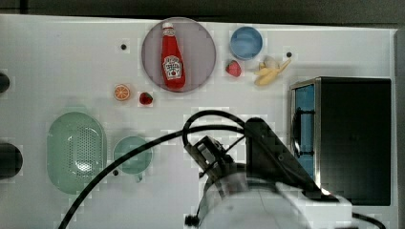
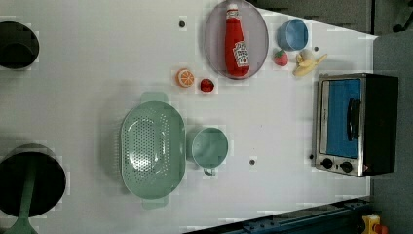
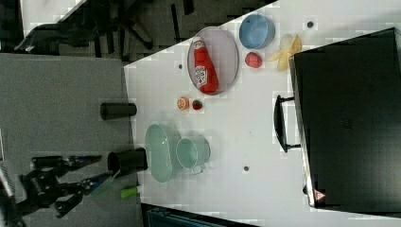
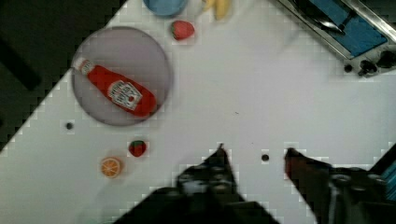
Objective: Flap open oven.
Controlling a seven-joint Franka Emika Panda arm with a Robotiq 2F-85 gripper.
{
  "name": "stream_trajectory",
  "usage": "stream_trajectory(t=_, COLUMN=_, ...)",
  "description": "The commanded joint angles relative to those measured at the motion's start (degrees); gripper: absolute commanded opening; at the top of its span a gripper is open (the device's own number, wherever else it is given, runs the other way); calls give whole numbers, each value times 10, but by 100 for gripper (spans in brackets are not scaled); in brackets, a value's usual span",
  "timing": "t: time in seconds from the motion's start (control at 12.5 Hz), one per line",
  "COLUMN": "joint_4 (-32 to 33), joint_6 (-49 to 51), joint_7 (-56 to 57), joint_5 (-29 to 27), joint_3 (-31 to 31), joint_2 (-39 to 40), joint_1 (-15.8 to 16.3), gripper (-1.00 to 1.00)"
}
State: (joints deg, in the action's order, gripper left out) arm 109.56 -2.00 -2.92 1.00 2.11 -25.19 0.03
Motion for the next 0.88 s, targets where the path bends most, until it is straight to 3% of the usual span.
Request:
stream_trajectory(t=0.08, joint_4=21, joint_6=7, joint_7=29, joint_5=-5, joint_3=6, joint_2=37, joint_1=-4, gripper=-55)
stream_trajectory(t=0.16, joint_4=24, joint_6=7, joint_7=29, joint_5=-4, joint_3=7, joint_2=38, joint_1=-5, gripper=-65)
stream_trajectory(t=0.32, joint_4=41, joint_6=7, joint_7=53, joint_5=-2, joint_3=11, joint_2=38, joint_1=-6, gripper=-65)
stream_trajectory(t=0.88, joint_4=123, joint_6=-81, joint_7=376, joint_5=55, joint_3=67, joint_2=39, joint_1=-20, gripper=-65)
